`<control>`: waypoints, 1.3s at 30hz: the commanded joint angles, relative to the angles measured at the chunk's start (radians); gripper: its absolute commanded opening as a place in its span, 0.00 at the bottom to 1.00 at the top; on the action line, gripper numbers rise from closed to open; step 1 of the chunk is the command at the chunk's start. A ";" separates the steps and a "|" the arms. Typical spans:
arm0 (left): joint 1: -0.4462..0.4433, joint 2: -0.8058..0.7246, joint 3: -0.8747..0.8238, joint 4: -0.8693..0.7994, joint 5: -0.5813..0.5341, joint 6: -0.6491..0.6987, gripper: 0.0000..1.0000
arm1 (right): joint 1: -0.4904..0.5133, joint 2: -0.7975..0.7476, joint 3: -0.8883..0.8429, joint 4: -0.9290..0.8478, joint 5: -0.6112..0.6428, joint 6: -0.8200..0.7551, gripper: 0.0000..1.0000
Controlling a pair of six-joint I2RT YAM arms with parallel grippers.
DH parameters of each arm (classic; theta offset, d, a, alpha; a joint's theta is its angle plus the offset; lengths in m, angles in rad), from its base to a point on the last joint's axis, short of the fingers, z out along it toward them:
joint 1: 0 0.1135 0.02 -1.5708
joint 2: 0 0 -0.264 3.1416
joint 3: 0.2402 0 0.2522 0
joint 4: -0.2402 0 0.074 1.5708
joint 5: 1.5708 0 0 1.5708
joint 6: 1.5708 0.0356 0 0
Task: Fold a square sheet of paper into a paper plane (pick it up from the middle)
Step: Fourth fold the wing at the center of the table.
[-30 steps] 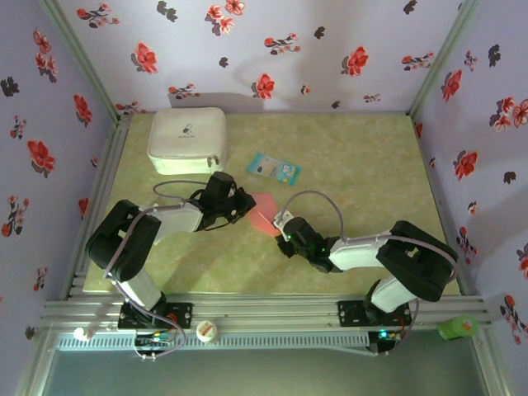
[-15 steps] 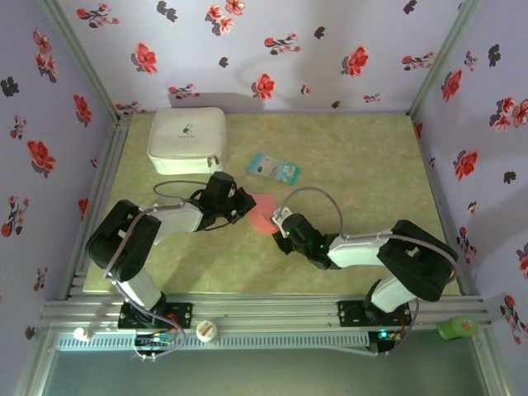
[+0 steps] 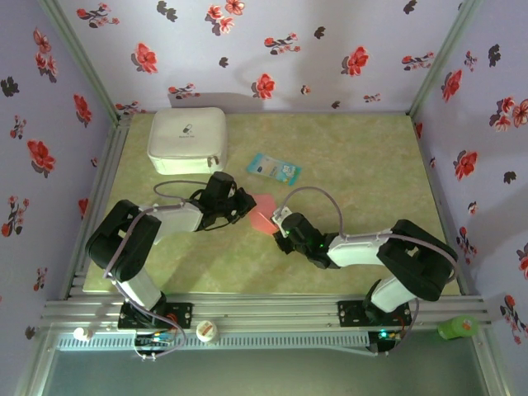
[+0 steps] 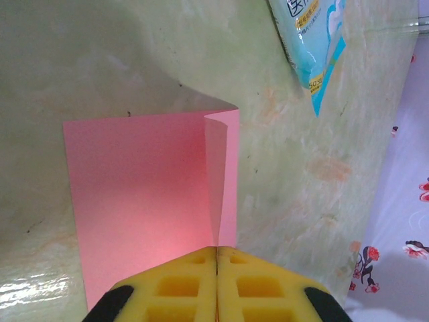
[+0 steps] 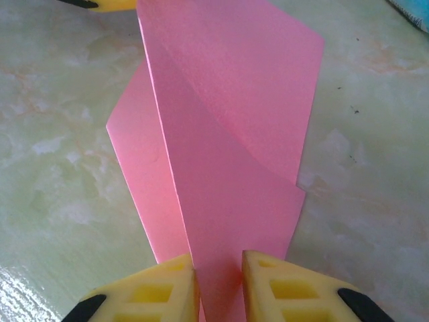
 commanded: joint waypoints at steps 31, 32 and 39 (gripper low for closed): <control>0.010 -0.133 -0.025 -0.100 -0.115 0.046 0.32 | -0.066 0.085 0.022 0.049 -0.171 0.232 0.10; 0.011 -0.136 -0.027 -0.100 -0.117 0.046 0.32 | -0.072 0.085 0.023 0.051 -0.182 0.242 0.10; 0.010 -0.136 -0.026 -0.095 -0.119 0.048 0.32 | -0.107 0.101 0.033 0.086 -0.290 0.317 0.08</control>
